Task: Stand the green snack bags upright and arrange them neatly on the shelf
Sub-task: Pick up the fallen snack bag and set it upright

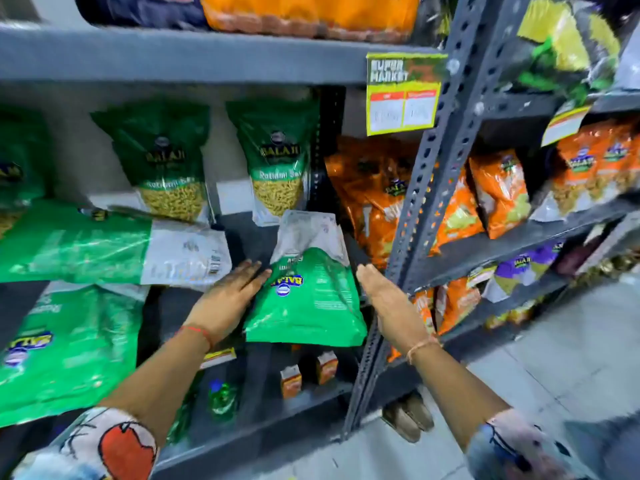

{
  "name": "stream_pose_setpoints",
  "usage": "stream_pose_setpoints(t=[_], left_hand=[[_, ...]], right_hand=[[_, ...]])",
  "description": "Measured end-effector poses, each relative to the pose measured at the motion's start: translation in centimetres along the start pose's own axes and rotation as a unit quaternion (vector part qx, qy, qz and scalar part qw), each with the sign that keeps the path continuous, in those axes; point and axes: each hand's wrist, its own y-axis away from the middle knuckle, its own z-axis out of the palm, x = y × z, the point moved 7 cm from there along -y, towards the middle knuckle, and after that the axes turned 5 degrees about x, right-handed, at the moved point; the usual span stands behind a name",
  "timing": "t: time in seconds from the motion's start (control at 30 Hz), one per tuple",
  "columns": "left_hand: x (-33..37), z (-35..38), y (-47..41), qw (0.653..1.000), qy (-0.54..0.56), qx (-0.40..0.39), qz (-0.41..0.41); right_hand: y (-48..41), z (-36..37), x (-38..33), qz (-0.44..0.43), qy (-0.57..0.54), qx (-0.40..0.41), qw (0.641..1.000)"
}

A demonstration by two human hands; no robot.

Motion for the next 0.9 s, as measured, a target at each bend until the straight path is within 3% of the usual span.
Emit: stream_pose_setpoints(t=[0.1,0.23,0.33,0.43,0.5,0.57,0.63,0.7,0.8,0.9], left_hand=[[-0.9,1.3,-0.3,0.999,0.025,-0.008,-0.037],[-1.0,2.7,-0.4,0.997,0.06,-0.026,-0.049],[-0.9,2.4,-0.6,0.996,0.084,-0.016,-0.032],[-1.5,1.9,-1.3,0.983,0.174,0.002,-0.064],[-2.3,0.8,-2.0,0.957,0.259,0.039,-0.123],[-2.1,-1.4,-3.1,0.936,0.299,0.136,-0.125],[-2.5,-2.9,-4.5,0.888,0.368,0.211,-0.175],[-3.1,-3.8,-6.5,0.836,0.415,0.259,-0.25],[-4.1,-4.3,-9.3,0.793,0.427,0.294,-0.32],[-4.7,-4.8,-11.7,0.729,0.51,0.334,-0.313]], right_hand=[[0.4,1.9,1.4,0.003,0.005,-0.024,1.0],[0.0,4.6,1.8,0.053,-0.084,-0.048,0.994],[-0.7,4.2,1.7,0.121,-0.189,0.005,0.975],[-1.9,2.5,1.6,0.237,-0.299,0.078,0.921],[-3.5,1.6,1.5,0.294,-0.387,0.116,0.866],[-5.6,0.5,1.6,0.319,-0.419,0.187,0.829],[-7.6,-0.1,2.2,0.384,-0.433,0.244,0.778],[-10.6,-0.6,2.2,0.389,-0.451,0.266,0.758],[-15.2,0.0,3.2,0.376,-0.488,0.241,0.749],[-18.4,1.0,5.2,0.379,-0.423,0.192,0.8]])
